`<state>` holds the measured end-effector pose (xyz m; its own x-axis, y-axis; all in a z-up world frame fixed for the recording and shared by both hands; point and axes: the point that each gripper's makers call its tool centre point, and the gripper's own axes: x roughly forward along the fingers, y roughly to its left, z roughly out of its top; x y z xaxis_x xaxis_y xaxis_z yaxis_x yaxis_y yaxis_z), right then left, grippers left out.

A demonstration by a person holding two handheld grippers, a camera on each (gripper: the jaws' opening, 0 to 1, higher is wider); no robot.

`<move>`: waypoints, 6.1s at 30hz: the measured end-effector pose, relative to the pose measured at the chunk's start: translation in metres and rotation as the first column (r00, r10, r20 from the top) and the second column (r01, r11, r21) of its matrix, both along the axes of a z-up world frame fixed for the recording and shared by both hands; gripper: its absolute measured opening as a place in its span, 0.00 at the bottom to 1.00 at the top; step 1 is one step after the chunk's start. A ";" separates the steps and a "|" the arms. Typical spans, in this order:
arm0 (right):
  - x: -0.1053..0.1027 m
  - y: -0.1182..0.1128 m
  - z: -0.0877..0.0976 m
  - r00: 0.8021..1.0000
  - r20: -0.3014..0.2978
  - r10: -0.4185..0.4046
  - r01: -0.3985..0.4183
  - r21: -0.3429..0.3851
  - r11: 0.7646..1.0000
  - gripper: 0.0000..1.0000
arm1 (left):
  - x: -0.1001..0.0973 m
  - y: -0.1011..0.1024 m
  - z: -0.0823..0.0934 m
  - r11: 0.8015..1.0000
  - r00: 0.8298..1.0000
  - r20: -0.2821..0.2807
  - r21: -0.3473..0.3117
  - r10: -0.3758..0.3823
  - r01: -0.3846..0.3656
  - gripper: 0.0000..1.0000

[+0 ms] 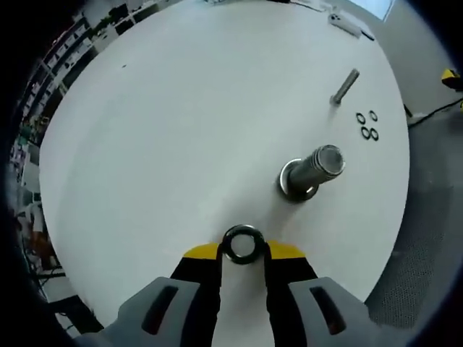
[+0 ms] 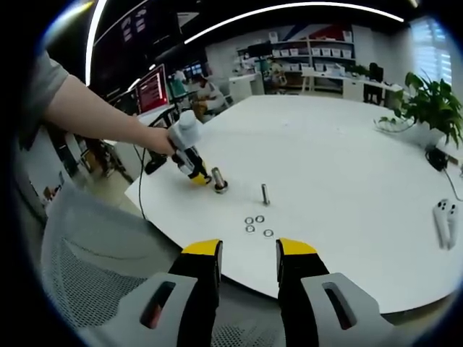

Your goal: Place the washer onto the threaded stud by aligning its center hole with the stud, sliding it down to the base, and recovering from edge contact or off-axis alignment until the washer reaches the visible bottom stop.

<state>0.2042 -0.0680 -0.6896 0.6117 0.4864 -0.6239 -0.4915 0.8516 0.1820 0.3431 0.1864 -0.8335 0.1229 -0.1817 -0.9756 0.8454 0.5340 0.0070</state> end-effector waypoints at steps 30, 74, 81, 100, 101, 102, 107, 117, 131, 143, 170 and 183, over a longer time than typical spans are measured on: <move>0.000 0.002 0.003 1.000 0.013 0.000 -0.001 0.015 1.000 0.32 | -0.011 0.000 -0.006 0.999 0.999 -0.036 0.048 -0.013 0.014 0.20; -0.001 0.005 0.002 1.000 0.009 0.022 -0.023 0.012 1.000 0.32 | 0.001 -0.030 0.067 0.991 0.990 0.109 -0.089 -0.090 0.100 0.18; -0.002 0.006 0.003 0.999 0.009 0.031 -0.031 0.011 0.999 0.32 | 0.002 -0.045 0.075 0.986 0.985 0.122 -0.095 -0.122 0.134 0.19; -0.001 0.004 0.003 1.000 0.010 0.019 -0.019 0.014 1.000 0.31 | 0.006 -0.065 0.059 0.972 0.969 0.105 -0.043 -0.224 0.230 0.19; -0.001 0.004 0.003 1.000 0.010 0.018 -0.019 0.014 1.000 0.31 | 0.006 -0.065 0.058 0.972 0.969 0.101 -0.042 -0.224 0.229 0.19; 0.000 0.004 0.003 1.000 0.011 0.016 -0.016 0.014 1.000 0.31 | 0.006 -0.066 0.058 0.971 0.968 0.101 -0.039 -0.229 0.234 0.19; 0.000 0.004 0.003 1.000 0.010 0.018 -0.018 0.014 1.000 0.31 | 0.007 -0.067 0.047 0.967 0.963 0.092 -0.017 -0.252 0.255 0.19; 0.000 0.002 0.001 1.000 0.005 0.013 -0.013 0.003 1.000 0.31 | 0.008 -0.069 0.018 0.963 0.962 0.055 0.016 -0.268 0.268 0.19; 0.000 0.001 0.000 1.000 0.000 0.010 -0.010 0.001 1.000 0.31 | -0.002 -0.072 0.015 0.965 0.964 0.025 0.012 -0.264 0.264 0.20; -0.002 0.004 0.000 0.999 -0.001 0.034 -0.034 0.002 0.999 0.30 | -0.006 -0.066 0.041 0.979 0.973 0.131 -0.047 -0.189 0.196 0.26; -0.005 0.014 0.003 0.996 0.006 0.089 -0.089 0.022 0.996 0.30 | -0.058 -0.025 0.159 0.864 0.892 0.314 -0.482 0.325 -0.145 0.32; -0.006 0.015 0.002 0.995 0.003 0.097 -0.097 0.017 0.995 0.30 | -0.114 -0.003 0.182 0.781 0.840 0.279 -0.575 0.466 -0.243 0.34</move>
